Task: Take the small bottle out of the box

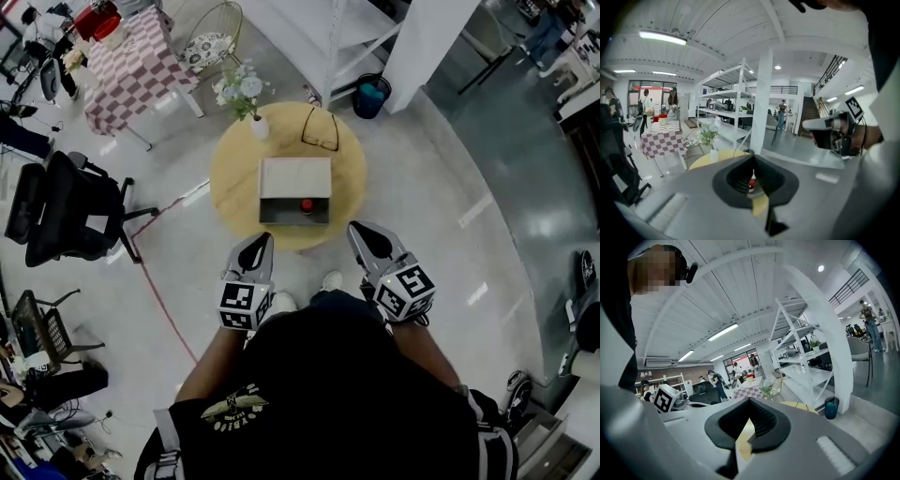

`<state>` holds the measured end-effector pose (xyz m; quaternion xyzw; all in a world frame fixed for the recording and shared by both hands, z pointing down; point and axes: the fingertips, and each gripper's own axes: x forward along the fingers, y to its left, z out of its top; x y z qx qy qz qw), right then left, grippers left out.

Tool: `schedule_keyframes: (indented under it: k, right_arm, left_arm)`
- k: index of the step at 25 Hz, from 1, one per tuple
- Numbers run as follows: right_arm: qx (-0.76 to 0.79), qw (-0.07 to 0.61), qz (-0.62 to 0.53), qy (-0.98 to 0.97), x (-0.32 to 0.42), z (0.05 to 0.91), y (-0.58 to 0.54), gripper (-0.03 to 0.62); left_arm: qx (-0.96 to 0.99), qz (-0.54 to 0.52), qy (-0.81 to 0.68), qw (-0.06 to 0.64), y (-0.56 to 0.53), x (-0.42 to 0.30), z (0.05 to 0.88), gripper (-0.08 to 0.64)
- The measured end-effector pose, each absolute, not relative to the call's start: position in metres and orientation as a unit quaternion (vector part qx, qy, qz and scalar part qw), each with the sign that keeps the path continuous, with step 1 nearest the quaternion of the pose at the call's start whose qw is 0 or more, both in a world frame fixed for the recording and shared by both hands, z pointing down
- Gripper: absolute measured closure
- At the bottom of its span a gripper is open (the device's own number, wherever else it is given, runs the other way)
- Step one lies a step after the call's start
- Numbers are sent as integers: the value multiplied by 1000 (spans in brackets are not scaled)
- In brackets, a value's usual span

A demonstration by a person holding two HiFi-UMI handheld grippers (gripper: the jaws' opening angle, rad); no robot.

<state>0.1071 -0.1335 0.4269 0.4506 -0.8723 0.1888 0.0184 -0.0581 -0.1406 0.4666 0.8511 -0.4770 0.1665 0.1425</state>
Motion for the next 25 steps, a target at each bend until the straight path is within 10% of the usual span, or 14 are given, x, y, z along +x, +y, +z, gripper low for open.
schedule_keyframes:
  k: [25]
  right_arm:
    - [346,-11,214,-913,153,444,-186,584]
  left_arm:
    - [796,180,-569,104,-180,-16,447,560]
